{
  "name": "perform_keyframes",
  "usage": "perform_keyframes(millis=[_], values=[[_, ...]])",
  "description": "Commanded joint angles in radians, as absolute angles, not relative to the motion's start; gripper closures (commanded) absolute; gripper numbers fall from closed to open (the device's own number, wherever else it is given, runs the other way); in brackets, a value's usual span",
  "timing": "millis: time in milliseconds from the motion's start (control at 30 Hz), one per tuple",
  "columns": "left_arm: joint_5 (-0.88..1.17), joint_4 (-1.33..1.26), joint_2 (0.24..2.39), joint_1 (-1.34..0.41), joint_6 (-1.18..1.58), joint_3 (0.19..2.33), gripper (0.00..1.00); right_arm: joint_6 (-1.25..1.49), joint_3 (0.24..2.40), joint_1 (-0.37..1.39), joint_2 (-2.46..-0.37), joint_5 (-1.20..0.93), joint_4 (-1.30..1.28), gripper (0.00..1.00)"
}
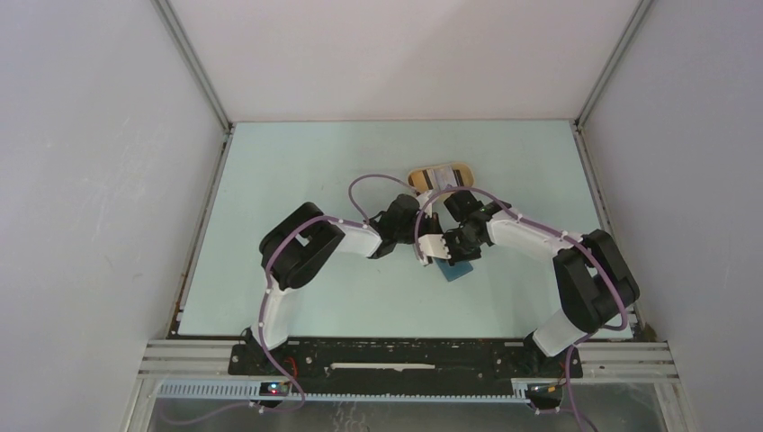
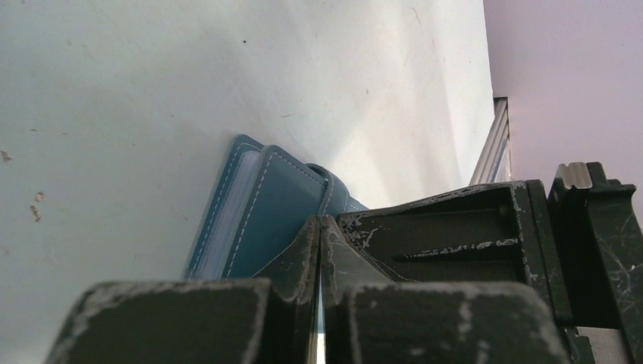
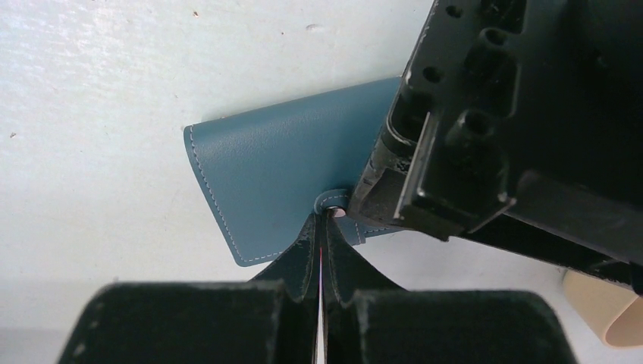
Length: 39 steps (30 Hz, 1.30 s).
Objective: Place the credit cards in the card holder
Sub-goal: Close the card holder at the center of the board.
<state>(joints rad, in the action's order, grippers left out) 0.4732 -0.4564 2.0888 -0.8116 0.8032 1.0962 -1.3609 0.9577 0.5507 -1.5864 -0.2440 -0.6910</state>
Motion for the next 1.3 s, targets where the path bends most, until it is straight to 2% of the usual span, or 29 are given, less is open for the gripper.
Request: perform_keyframes(millis=[0, 200, 433, 667, 1000, 1267], values=[[0.430, -0.386, 2.108, -0.860, 0.765, 1.056, 0.97, -1.345, 0.948, 0.577, -1.650, -0.286, -0.680, 1.00], [0.473, -0.576, 2.046, -0.830, 0.855, 0.997, 0.90, -1.350, 0.948, 0.572, -1.649, -0.297, -0.700, 1.00], [0.489, -0.717, 1.990, -0.807, 0.931, 0.940, 0.88, -1.356, 0.948, 0.565, -1.651, -0.304, -0.710, 1.00], [0.524, -0.807, 2.027, -0.808, 0.988, 0.941, 0.88, -1.358, 0.947, 0.563, -1.651, -0.307, -0.715, 1.00], [0.529, -0.819, 2.075, -0.812, 1.012, 0.979, 0.91, -1.358, 0.948, 0.563, -1.651, -0.310, -0.717, 1.00], [0.524, -0.691, 2.115, -0.828, 0.978, 1.025, 0.94, -1.356, 0.948, 0.561, -1.651, -0.308, -0.716, 1.00]])
